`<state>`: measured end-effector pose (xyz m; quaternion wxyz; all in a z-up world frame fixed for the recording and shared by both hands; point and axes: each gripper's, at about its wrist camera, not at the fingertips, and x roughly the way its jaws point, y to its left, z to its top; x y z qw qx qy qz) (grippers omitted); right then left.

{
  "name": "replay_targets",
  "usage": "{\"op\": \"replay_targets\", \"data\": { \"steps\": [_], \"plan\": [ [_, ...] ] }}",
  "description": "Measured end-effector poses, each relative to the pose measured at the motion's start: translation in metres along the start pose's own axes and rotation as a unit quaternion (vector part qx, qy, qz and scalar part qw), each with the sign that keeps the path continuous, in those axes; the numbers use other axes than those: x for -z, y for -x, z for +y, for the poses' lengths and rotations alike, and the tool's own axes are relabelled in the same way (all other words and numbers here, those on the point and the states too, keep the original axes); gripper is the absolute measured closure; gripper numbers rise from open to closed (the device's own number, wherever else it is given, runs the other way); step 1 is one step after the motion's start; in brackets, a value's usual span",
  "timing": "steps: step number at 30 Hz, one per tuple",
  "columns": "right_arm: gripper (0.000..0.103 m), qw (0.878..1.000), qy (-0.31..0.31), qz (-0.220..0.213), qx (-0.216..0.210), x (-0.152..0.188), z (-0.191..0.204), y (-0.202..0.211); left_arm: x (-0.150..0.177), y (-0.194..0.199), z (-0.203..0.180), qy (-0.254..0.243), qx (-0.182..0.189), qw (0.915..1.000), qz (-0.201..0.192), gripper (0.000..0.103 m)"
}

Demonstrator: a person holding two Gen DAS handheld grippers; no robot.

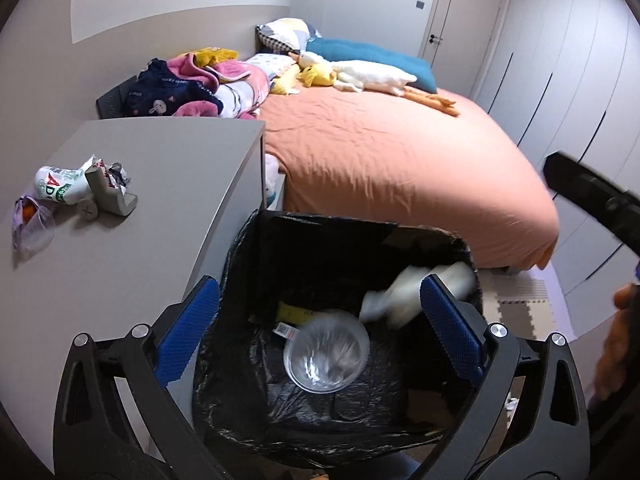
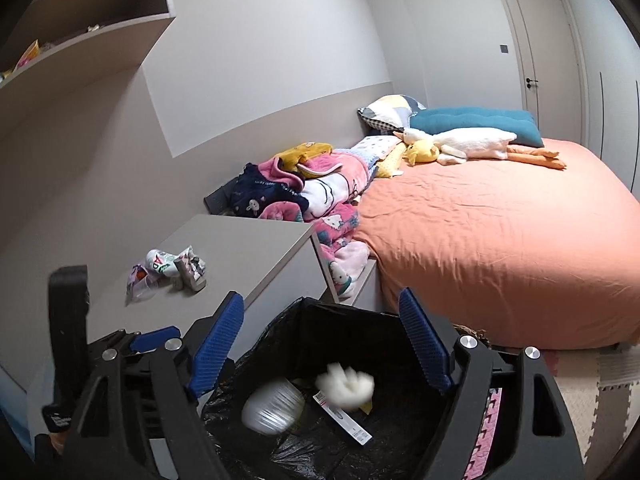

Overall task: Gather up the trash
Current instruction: 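Carry the foil cup and foam over the bin and release both, then move both tools back to the desk toward the clear cup and pipe fitting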

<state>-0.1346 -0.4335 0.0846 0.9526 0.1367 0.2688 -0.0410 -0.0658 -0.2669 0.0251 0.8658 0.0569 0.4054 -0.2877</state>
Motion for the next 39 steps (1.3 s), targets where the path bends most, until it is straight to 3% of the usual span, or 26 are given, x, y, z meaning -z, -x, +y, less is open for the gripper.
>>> {"op": "replay_targets", "data": {
  "steps": [18,29,39],
  "plan": [
    [0.021,1.0,0.005,0.017,-0.009,-0.001,0.011,-0.017,0.001,0.008,0.009,-0.009,-0.018,0.9996,-0.018,0.006],
    [0.021,0.998,0.027,0.035,-0.04,0.003,0.05,-0.045,0.003,0.014,0.047,0.007,-0.047,0.9986,-0.024,0.006],
    [0.021,0.995,0.047,0.046,-0.071,0.003,0.089,-0.068,0.007,0.022,0.096,0.051,-0.079,0.9954,-0.021,0.006]
  ]
}}
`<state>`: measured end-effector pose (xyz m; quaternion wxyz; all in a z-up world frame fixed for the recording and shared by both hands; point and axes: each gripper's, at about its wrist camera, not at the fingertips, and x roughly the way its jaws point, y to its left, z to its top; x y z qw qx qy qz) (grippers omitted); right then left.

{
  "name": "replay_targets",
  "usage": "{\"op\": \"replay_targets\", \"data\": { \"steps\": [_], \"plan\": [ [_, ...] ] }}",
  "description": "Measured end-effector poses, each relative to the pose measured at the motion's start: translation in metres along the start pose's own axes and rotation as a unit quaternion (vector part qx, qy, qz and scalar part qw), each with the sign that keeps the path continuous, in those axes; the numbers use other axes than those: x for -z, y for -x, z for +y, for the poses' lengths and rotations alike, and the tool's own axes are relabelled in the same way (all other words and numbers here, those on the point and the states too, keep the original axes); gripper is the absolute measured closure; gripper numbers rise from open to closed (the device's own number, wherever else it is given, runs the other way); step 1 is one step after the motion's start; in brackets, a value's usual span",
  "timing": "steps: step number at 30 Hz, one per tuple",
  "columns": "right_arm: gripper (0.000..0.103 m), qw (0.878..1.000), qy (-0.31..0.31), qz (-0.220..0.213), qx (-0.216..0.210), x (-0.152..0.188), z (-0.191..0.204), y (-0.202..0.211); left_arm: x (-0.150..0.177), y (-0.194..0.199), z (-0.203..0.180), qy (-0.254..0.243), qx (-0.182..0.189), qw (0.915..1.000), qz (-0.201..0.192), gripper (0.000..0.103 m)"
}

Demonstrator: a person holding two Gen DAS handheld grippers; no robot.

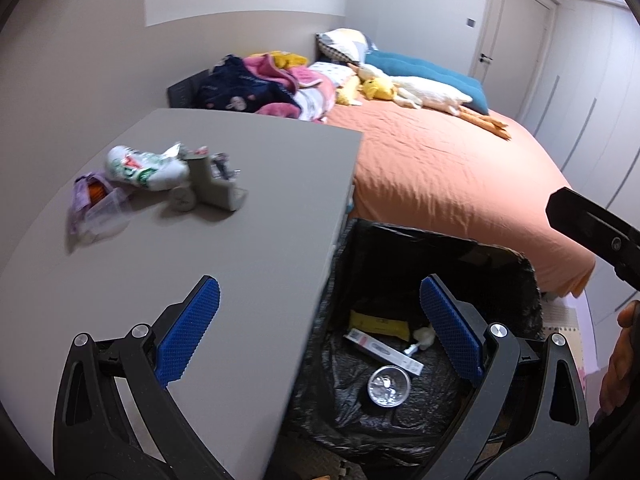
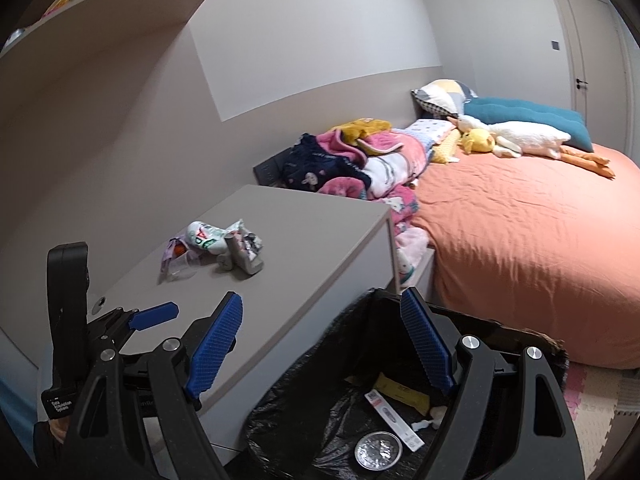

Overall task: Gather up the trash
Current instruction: 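Move both tools back to the desk toward the clear cup and pipe fitting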

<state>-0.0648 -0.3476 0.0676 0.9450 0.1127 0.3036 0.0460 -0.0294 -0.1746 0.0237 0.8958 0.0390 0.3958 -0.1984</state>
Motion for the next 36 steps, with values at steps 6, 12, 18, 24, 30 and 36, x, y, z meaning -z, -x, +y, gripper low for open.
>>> {"op": "replay_targets", "data": {
  "steps": [6,12,18,24,30,36],
  "plan": [
    [0.021,1.0,0.011,0.017,-0.021,-0.004,0.02,-0.024,-0.001,-0.002,0.031,0.022,-0.023,0.9995,0.004,0.006],
    [0.021,0.999,0.019,0.033,-0.034,-0.008,0.037,-0.051,-0.003,-0.009,0.063,0.053,-0.046,0.9975,0.005,0.006],
    [0.021,0.997,0.029,0.05,-0.045,-0.011,0.051,-0.078,-0.005,-0.015,0.09,0.067,-0.07,0.9953,0.005,0.006],
    [0.03,0.995,0.037,0.071,-0.058,-0.014,0.063,-0.108,-0.004,-0.024,0.117,0.091,-0.088,0.9919,0.01,0.006],
    [0.043,0.993,0.044,0.089,-0.067,-0.015,0.072,-0.137,-0.007,-0.032,0.143,0.115,-0.102,0.9881,0.008,0.006],
    [0.059,0.989,0.044,0.11,-0.085,-0.018,0.079,-0.166,-0.006,-0.043,0.165,0.141,-0.111,0.9837,0.011,0.006]
  ]
}}
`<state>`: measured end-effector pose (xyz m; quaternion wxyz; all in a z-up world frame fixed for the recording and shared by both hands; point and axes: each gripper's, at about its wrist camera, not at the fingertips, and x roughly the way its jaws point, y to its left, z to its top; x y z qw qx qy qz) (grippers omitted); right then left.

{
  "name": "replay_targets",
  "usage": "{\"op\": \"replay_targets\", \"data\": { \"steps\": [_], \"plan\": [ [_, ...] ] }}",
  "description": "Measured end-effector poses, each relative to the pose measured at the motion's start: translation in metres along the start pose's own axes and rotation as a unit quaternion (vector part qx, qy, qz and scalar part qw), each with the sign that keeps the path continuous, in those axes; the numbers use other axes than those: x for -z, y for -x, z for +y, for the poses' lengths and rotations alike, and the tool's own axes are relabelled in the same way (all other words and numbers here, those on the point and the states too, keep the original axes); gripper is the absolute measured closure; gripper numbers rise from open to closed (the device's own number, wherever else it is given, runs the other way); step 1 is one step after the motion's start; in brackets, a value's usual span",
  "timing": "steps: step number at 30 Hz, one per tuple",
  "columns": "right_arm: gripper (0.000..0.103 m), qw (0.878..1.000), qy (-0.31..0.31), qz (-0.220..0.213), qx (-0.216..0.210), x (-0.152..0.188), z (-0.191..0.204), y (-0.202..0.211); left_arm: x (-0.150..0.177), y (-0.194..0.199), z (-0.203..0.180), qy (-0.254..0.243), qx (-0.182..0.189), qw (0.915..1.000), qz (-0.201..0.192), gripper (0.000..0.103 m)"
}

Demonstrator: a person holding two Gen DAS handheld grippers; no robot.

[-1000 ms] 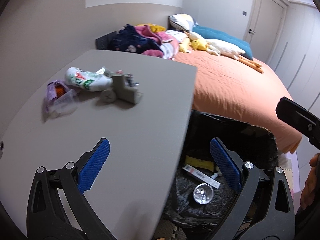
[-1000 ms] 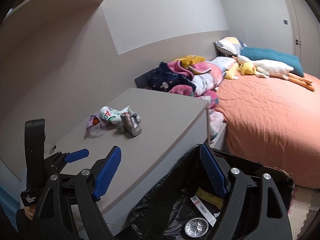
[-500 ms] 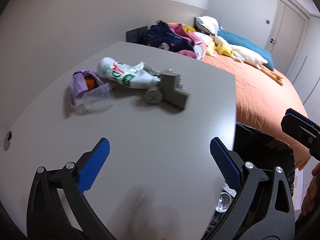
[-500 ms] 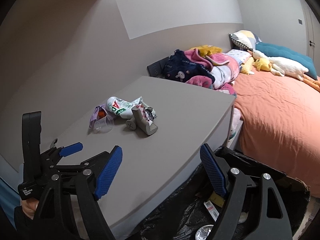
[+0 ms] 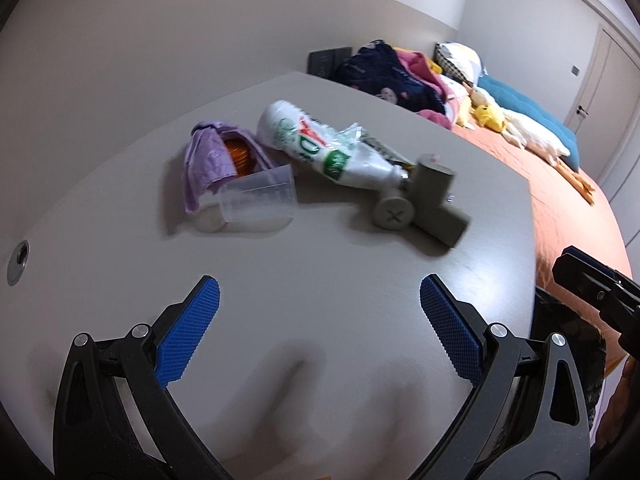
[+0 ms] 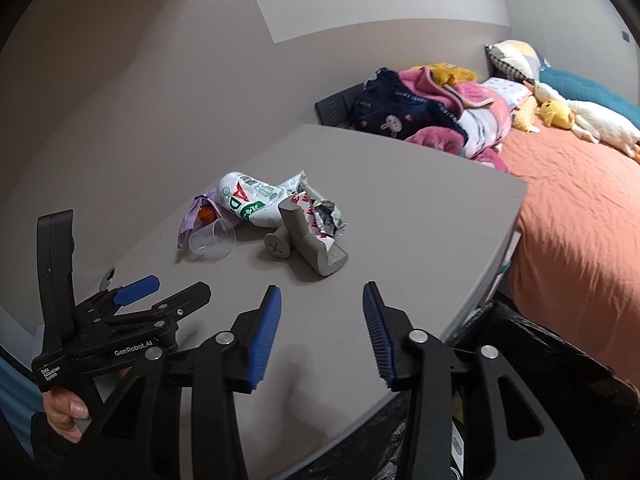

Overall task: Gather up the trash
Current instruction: 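Move both tools back to the desk toward the clear cup and pipe fitting, then grasp the clear plastic cup with the left tool while the right tool grasps the grey pipe fitting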

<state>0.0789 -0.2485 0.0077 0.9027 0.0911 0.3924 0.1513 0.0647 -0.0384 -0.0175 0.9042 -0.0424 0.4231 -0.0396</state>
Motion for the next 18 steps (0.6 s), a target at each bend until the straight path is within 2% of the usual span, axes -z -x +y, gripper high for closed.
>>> {"op": "replay_targets", "data": {
  "steps": [7,13,18],
  "plan": [
    [0.06,1.0,0.009,0.019,-0.011,-0.011,0.005,-0.034,-0.01,-0.021,0.023,0.037,0.001,0.9992,0.015,0.006],
    [0.06,0.999,0.019,0.033,-0.016,-0.02,0.008,-0.062,-0.02,-0.04,0.027,0.047,0.001,0.9986,0.023,0.006],
    [0.064,0.999,0.021,0.046,-0.016,-0.024,0.007,-0.083,-0.029,-0.054,0.033,0.063,0.003,0.9976,0.028,0.006]
  ]
}}
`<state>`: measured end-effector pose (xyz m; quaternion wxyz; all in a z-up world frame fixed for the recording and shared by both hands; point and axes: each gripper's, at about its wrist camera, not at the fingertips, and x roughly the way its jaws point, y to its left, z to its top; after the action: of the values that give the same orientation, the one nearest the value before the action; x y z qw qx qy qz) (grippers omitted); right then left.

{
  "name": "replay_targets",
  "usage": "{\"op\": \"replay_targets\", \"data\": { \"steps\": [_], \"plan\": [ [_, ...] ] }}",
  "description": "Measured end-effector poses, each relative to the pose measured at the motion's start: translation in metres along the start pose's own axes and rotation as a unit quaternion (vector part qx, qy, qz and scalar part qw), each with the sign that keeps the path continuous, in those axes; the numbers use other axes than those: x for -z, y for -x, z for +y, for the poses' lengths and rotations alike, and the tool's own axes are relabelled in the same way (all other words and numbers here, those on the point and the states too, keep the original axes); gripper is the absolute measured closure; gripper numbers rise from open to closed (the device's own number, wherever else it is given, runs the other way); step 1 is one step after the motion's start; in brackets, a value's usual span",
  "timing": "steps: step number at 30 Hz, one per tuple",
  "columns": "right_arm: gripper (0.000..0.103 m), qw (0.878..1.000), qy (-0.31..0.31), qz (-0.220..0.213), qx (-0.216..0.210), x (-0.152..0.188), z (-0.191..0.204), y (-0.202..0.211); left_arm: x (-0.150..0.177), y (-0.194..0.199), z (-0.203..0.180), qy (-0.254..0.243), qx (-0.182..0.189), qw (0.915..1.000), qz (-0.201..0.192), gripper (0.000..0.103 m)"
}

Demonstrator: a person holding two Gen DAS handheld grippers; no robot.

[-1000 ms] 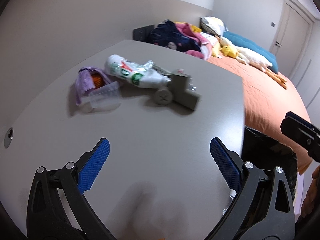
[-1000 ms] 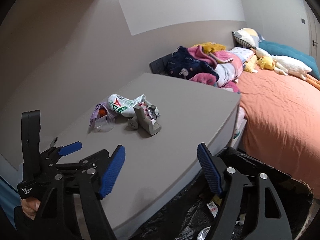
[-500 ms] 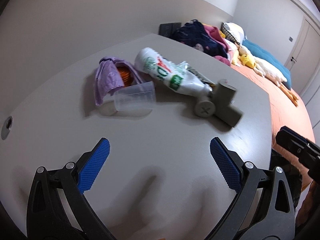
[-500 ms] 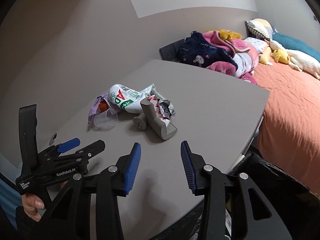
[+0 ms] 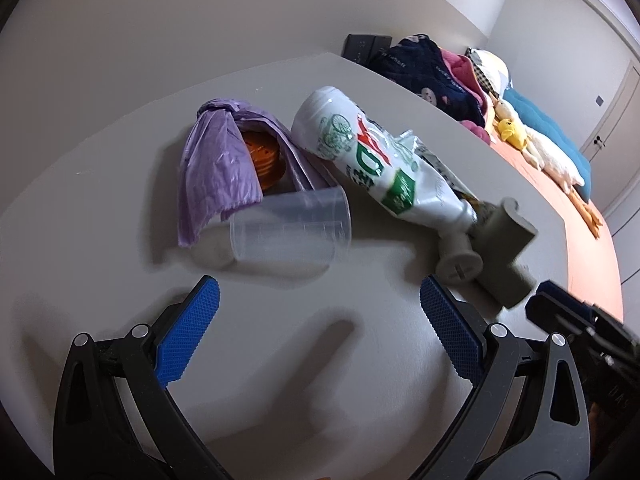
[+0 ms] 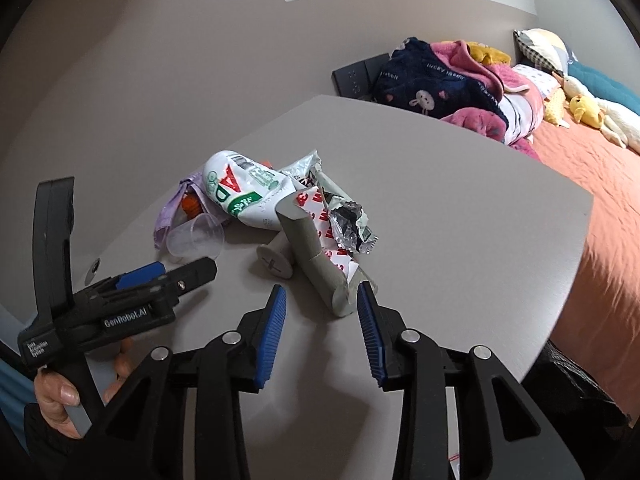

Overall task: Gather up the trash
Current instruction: 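Grasp the clear plastic cup with the left tool while the right tool grasps the grey pipe fitting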

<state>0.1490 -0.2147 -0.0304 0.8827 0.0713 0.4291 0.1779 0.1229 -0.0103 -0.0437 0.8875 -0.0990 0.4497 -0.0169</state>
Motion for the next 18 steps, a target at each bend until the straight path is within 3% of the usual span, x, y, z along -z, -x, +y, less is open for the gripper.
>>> {"op": "replay_targets", "data": {
  "steps": [10,13,16,18],
  "plan": [
    [0.064,1.0,0.009,0.006,0.008,-0.007,-0.002,-0.023,-0.014,-0.017,0.005,0.009,-0.008,0.9999,0.002,0.006],
    [0.078,1.0,0.015,0.009,0.008,-0.008,0.0,-0.026,-0.018,-0.02,0.004,0.004,-0.018,0.9998,-0.002,0.011],
    [0.085,1.0,0.015,0.008,-0.007,-0.007,0.0,-0.024,-0.02,-0.021,0.004,-0.003,-0.023,0.9997,-0.006,0.026],
    [0.086,1.0,0.017,0.005,-0.008,-0.006,0.003,-0.022,-0.021,-0.02,0.005,-0.005,-0.023,0.9997,-0.007,0.045]
  ]
}}
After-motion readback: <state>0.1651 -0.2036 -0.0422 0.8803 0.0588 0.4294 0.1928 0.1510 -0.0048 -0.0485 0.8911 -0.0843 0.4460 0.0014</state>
